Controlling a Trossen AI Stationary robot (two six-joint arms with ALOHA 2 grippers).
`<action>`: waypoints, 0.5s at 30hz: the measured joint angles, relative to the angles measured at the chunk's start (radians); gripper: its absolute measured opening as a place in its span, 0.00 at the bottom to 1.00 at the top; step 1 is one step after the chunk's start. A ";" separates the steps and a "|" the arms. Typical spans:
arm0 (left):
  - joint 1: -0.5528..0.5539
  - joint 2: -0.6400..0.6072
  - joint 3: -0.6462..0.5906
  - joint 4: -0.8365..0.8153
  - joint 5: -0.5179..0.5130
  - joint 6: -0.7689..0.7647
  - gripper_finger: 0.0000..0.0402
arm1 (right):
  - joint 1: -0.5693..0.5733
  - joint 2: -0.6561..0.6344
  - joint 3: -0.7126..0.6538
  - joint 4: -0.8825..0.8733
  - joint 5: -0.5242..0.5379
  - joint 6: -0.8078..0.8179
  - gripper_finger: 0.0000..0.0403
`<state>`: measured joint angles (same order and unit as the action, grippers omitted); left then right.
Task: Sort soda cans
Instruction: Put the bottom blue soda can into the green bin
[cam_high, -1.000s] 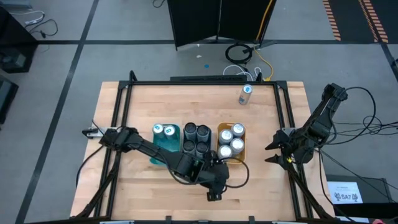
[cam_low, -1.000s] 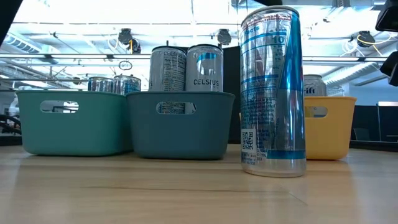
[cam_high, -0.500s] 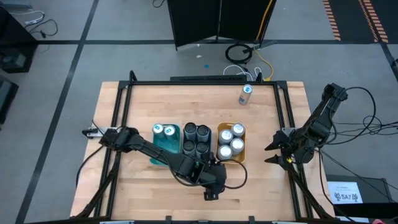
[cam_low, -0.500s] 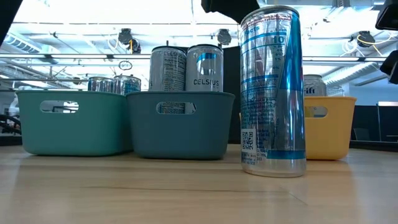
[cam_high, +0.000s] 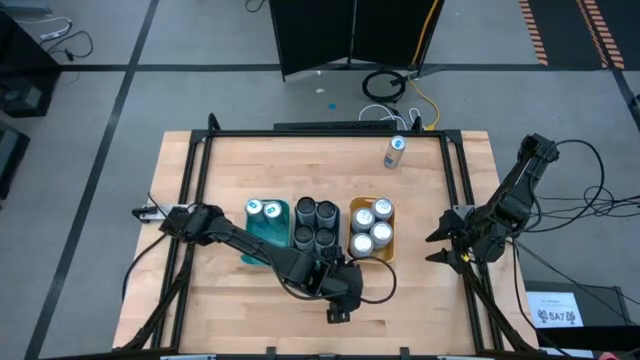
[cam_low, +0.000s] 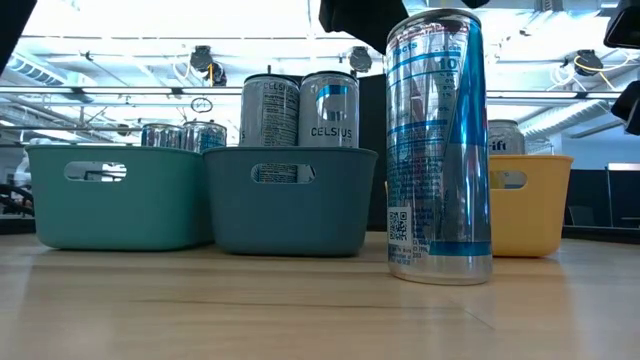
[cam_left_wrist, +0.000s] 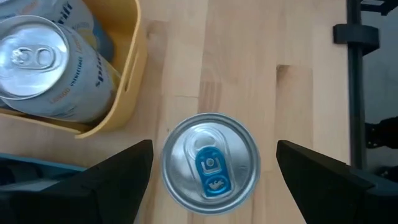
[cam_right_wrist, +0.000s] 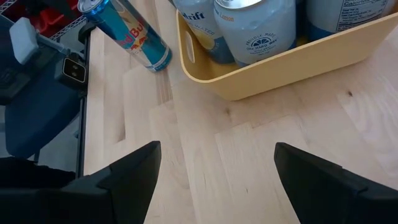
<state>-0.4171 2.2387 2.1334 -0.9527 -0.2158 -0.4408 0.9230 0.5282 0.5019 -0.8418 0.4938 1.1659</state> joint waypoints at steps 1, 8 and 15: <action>0.001 0.000 0.000 0.000 0.006 0.000 0.87 | 0.000 0.000 0.000 0.000 0.000 0.000 0.76; 0.010 0.033 -0.004 0.009 0.011 -0.050 0.87 | 0.000 0.000 0.001 0.000 0.000 -0.001 0.76; 0.015 0.043 -0.004 0.008 0.006 -0.051 0.87 | 0.000 0.000 0.001 -0.001 0.002 -0.003 0.76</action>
<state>-0.4021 2.2814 2.1296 -0.9443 -0.2096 -0.4923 0.9226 0.5285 0.5026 -0.8427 0.4958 1.1628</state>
